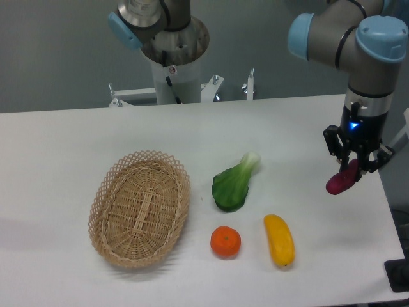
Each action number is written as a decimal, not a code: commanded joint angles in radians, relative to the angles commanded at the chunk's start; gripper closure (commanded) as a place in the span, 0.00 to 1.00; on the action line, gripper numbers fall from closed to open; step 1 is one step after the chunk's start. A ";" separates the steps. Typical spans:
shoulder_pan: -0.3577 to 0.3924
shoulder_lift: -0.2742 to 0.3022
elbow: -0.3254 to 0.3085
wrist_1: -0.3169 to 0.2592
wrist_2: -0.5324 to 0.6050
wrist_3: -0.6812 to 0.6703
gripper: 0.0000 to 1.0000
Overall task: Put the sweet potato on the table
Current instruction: 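Move the held purple sweet potato sideways and lower it toward the table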
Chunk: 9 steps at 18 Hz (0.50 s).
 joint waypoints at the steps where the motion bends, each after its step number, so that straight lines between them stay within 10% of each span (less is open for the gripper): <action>1: 0.000 -0.002 -0.002 0.000 0.000 0.000 0.85; 9: -0.002 0.000 -0.029 0.006 0.000 0.002 0.85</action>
